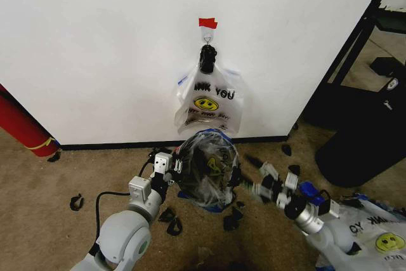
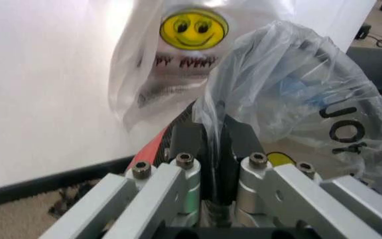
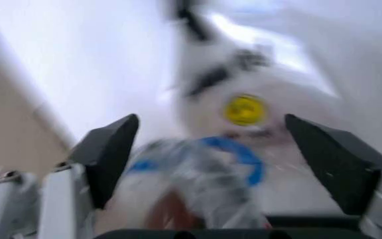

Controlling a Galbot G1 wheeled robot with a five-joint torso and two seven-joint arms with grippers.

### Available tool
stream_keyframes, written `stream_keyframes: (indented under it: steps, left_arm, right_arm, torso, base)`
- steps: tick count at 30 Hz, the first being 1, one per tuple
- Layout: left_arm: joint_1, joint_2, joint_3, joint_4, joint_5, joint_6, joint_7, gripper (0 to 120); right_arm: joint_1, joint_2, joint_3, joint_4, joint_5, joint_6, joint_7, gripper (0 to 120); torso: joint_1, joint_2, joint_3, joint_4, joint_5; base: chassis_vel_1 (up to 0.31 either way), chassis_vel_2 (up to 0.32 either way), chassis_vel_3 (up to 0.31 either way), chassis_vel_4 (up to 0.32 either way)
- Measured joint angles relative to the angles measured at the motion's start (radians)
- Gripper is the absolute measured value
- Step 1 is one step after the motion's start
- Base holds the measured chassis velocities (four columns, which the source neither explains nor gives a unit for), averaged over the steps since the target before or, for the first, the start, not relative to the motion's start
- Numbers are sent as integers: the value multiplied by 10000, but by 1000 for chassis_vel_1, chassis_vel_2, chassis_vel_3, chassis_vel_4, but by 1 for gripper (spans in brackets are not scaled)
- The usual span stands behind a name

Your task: Pick up the garbage bag from the wall and place it over the trash bin.

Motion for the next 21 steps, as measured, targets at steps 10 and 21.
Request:
stream_keyframes:
  steps: [10, 21]
  left_arm:
    - [129, -11, 48, -342, 576, -260, 228, 4]
    - [226, 71, 77, -250, 1159, -953, 756, 4]
  right_arm:
    - [675, 244, 432, 919, 4077, -3018, 4567, 100]
    - [792, 395, 663, 621, 4417, -4249, 4766, 81]
  torso:
    - [0, 0, 0, 2, 3]
    - [0, 0, 0, 1, 4]
  base:
    - [0, 0, 0, 0]
    - [0, 0, 0, 0]
